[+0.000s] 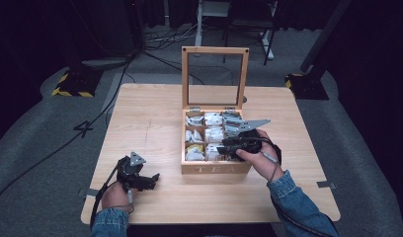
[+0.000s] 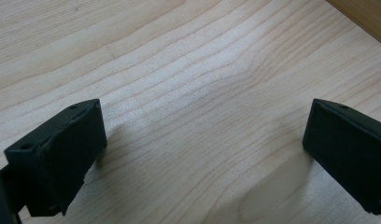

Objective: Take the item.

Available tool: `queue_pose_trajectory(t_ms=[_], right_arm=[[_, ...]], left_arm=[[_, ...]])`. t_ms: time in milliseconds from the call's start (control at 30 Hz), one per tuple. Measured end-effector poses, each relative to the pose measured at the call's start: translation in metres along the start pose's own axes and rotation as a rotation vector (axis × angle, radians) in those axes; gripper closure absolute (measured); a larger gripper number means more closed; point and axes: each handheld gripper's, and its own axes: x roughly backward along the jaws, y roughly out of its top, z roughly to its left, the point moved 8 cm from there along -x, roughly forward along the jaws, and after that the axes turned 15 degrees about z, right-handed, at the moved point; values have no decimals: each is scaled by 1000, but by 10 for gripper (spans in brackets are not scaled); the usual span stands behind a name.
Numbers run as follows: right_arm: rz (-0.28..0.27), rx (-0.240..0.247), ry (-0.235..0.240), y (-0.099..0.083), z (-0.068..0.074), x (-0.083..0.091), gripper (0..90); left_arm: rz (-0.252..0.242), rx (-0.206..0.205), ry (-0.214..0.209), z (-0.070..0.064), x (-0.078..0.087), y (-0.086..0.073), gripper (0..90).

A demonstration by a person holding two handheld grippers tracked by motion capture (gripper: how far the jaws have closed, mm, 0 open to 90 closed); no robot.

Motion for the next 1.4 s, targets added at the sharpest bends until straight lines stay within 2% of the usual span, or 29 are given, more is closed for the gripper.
queue_pose_trajectory(t_ms=[300,500,733,833,967,1000,1167,1400], right_arm=[[74,22,-3,-6,-1,-20,630],[131,14,33,-8,5,-26,755],[186,12,49,-12,4,-37,753],[189,6,67,-13,4,-40,770],[210,14,68,-15,4,-41,875],[211,21,55,-15,4,-41,894],[191,25,55,-13,4,-37,900],[103,48,26,-5,4,-23,900]], left_arm=[[0,0,4,0,0,0,0],[0,5,0,-1,0,0,0],[-1,9,7,0,0,-1,0],[-1,10,5,-1,0,-1,0],[-1,10,5,-1,0,-1,0],[-1,10,5,-1,0,-1,0],[-1,10,5,-1,0,-1,0],[0,9,4,-1,0,-1,0]])
